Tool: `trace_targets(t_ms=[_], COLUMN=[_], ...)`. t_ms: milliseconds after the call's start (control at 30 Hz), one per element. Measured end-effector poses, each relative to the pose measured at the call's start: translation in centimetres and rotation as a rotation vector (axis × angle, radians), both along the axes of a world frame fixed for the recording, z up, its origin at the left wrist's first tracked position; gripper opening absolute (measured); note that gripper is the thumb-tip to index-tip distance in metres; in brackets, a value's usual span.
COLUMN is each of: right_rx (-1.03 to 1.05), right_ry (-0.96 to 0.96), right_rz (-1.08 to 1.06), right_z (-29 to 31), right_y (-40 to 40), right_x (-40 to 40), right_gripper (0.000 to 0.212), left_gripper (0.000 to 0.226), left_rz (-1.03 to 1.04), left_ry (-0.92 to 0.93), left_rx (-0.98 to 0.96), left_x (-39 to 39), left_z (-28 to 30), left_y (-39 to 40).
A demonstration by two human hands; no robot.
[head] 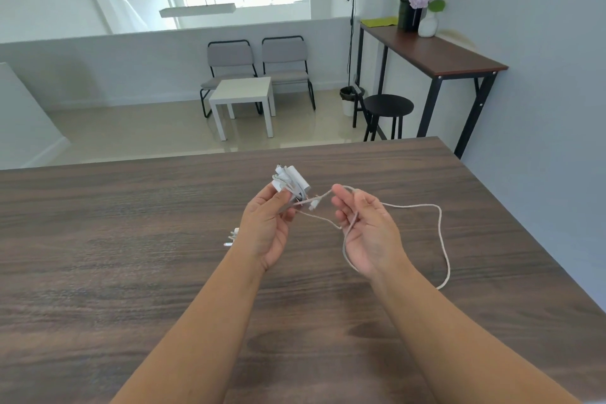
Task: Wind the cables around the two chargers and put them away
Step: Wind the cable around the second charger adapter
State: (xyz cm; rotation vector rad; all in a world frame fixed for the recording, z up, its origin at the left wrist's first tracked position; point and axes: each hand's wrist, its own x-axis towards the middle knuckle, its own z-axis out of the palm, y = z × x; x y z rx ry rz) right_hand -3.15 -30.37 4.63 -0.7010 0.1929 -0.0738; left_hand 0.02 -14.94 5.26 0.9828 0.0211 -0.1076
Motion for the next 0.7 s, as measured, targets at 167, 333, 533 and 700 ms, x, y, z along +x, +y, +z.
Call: trace_targets(t_ms=[167, 333, 533, 700], right_rx=[0.126, 0.107, -0.212, -0.954], right_ry=[-0.037, -0.083, -0.148, -0.116], right_rz=[0.039, -0.092, 0.037, 0.214], right_z=[0.3, 1.1, 1.7, 2.2], right_y=[-1.3, -4.1, -5.4, -5.7], right_x=[-0.6, -0.6, -0.7, -1.4], right_gripper=[0.02, 0.021, 0.023, 0.021], left_gripper=[0.019, 0.021, 0.026, 0.023], left_rz=[0.107, 0.152, 0.082, 0.027], left_ry=[0.018, -0.044, -0.11, -0.134], left_rx=[-0.088, -0.066, 0.014, -0.007], left_x=[0.3, 0.7, 0.2, 0.0], left_z=[0.3, 0.3, 0.9, 2.9], left_y=[0.4, 1.3, 1.0, 1.5])
